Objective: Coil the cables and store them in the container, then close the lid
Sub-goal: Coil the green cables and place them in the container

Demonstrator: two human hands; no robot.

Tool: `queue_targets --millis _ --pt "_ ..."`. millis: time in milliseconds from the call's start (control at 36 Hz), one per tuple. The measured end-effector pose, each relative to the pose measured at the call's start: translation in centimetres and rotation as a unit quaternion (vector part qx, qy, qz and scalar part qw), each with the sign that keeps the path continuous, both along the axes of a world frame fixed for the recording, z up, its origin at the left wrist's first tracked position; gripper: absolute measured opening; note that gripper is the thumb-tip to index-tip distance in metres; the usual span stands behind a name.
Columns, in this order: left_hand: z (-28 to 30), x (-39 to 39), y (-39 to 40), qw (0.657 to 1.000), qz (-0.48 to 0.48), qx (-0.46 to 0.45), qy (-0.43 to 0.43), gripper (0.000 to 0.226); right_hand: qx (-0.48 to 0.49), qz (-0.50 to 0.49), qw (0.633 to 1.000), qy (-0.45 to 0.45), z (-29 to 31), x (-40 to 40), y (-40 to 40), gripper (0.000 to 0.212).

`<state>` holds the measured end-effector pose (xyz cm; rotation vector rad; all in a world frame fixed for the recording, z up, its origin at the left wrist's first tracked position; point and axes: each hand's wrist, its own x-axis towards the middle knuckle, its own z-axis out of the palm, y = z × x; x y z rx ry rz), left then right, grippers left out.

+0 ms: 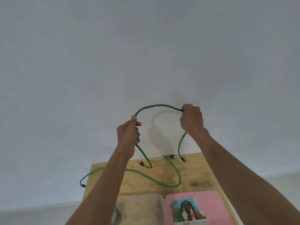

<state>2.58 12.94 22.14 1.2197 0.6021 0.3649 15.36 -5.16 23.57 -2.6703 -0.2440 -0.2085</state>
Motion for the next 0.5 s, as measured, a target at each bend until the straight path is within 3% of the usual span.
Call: queue_targets --millis 83,194,333,500 --pt "-1.0 0.5 -0.8 1.000 -0.009 -0.004 0.011 0.041 0.013 -0.012 1.000 0.009 -0.5 -0.1 -1.0 0.030" --pt "-1.2 1.0 -1.6 0.999 -0.015 -0.028 0.004 0.042 0.117 -0.015 0.987 -0.108 1.1 -0.8 -1.7 0.019" --pt "1.1 1.7 -1.0 0.998 0.017 -0.058 -0.035 0.040 0.213 0.048 0.958 -0.188 6.7 -2.4 -0.7 0.013" --pt "5.1 1.5 0.7 0.993 0.000 -0.095 -0.065 0.040 0.339 0.087 0.922 -0.162 12.0 -4.3 2.7 0.009"
